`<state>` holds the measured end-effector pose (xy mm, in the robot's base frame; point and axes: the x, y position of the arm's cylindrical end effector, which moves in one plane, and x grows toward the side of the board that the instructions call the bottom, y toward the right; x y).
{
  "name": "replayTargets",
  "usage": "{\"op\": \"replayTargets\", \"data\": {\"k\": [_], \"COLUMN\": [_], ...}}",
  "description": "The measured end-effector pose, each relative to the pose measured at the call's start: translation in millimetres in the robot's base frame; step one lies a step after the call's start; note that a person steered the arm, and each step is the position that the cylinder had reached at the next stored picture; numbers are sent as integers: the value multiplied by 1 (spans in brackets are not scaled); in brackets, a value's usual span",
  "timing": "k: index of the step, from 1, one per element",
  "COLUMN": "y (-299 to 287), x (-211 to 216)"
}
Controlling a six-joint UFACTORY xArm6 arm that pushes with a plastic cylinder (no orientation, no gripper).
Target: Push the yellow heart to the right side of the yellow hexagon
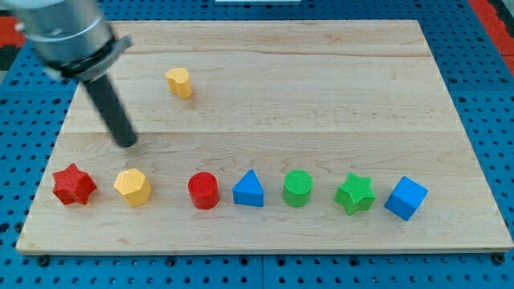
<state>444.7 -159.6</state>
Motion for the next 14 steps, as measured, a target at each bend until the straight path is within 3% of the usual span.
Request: {"op": "replayTargets", "data": {"k": [2, 3, 4, 5, 6, 7, 8, 9, 11, 12, 13, 14], "y": [168, 168, 94, 51, 47, 44, 79, 40, -9, 4, 34, 65], "x": [-44, -99, -112, -102, -54, -72, -114, -147, -59, -22, -42, -30]}}
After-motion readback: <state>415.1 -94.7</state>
